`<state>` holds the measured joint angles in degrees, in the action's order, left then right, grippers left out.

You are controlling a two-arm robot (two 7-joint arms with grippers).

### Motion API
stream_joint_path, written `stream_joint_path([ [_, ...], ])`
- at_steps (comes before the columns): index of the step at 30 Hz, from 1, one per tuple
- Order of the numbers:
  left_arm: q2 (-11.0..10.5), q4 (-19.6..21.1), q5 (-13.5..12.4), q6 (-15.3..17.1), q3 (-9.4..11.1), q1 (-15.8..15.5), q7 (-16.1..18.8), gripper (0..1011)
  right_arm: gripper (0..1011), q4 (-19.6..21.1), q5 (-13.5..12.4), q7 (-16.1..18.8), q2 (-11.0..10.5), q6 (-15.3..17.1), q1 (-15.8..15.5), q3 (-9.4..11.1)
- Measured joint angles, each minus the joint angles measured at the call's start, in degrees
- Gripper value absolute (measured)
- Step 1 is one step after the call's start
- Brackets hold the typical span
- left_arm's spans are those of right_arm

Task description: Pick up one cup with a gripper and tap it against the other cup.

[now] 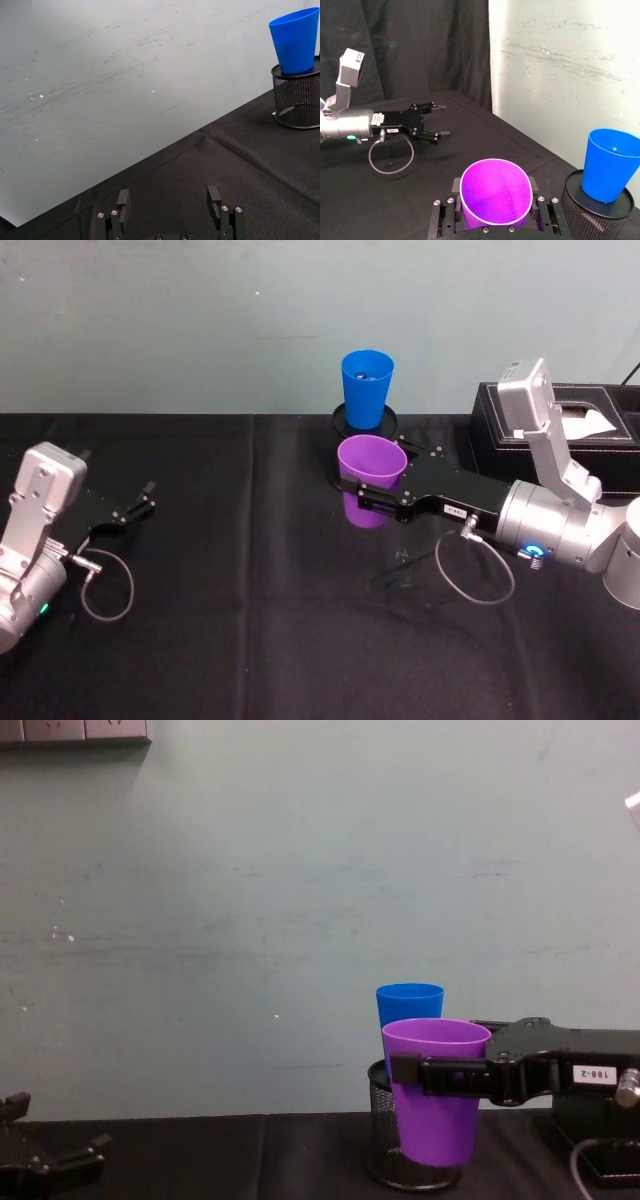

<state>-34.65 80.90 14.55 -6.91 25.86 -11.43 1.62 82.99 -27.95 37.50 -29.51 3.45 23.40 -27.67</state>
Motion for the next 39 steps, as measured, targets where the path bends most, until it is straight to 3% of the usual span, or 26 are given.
stream_joint_path([
  [7, 0.00, 0.00, 0.00, 0.00, 0.00, 0.00, 0.00, 1000, 738, -2.09, 0.05, -1.03, 0.41, -0.49, 1.08, -0.74],
  [27, 0.00, 0.00, 0.00, 0.00, 0.00, 0.00, 0.00, 1000, 738, -12.20, 3.35, -3.09, 6.32, -2.13, 8.63, -2.29],
  [39, 0.00, 0.00, 0.00, 0.00, 0.00, 0.00, 0.00, 1000, 738, -16.93, 3.60, -3.04, 8.52, -1.87, 10.93, -1.95],
])
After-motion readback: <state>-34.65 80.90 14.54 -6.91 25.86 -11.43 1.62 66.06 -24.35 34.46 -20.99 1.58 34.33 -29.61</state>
